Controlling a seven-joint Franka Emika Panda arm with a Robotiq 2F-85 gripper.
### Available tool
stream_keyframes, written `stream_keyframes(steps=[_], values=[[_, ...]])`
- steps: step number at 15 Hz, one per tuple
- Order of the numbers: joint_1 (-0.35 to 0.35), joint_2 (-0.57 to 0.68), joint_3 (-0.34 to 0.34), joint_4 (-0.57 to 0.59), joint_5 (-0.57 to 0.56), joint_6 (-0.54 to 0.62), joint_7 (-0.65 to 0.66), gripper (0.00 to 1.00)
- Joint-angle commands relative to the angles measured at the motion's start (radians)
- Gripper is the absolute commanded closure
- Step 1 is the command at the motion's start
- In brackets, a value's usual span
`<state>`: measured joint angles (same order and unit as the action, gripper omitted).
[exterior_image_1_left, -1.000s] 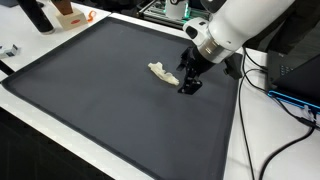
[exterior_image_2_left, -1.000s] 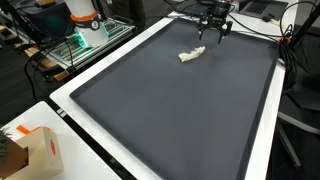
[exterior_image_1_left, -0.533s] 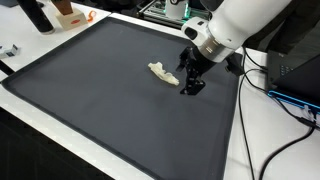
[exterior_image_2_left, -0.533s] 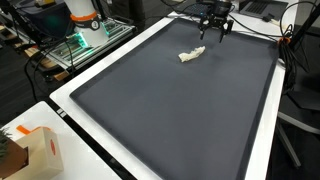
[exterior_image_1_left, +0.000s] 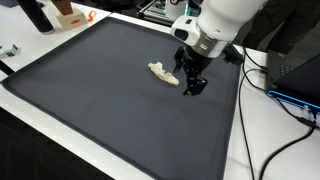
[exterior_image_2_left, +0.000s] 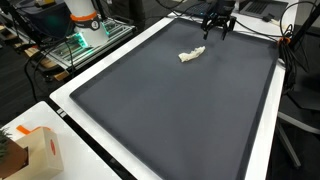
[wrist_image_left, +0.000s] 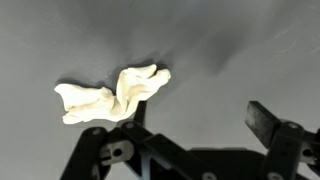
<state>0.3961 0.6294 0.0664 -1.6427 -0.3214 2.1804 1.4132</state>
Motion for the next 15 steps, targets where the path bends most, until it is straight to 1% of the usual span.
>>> stream_keyframes(steps=[1, 5, 8, 13, 15], values=[[-0.061, -0.063, 0.033, -0.073, 0.096, 0.022, -0.171, 0.0], [-0.122, -0.114, 0.051, -0.114, 0.203, 0.034, -0.396, 0.0], [-0.163, -0.15, 0.06, -0.13, 0.29, -0.001, -0.578, 0.0], [-0.203, -0.218, 0.045, -0.169, 0.356, -0.053, -0.826, 0.0], [-0.205, -0.247, 0.031, -0.187, 0.36, -0.076, -0.872, 0.0]])
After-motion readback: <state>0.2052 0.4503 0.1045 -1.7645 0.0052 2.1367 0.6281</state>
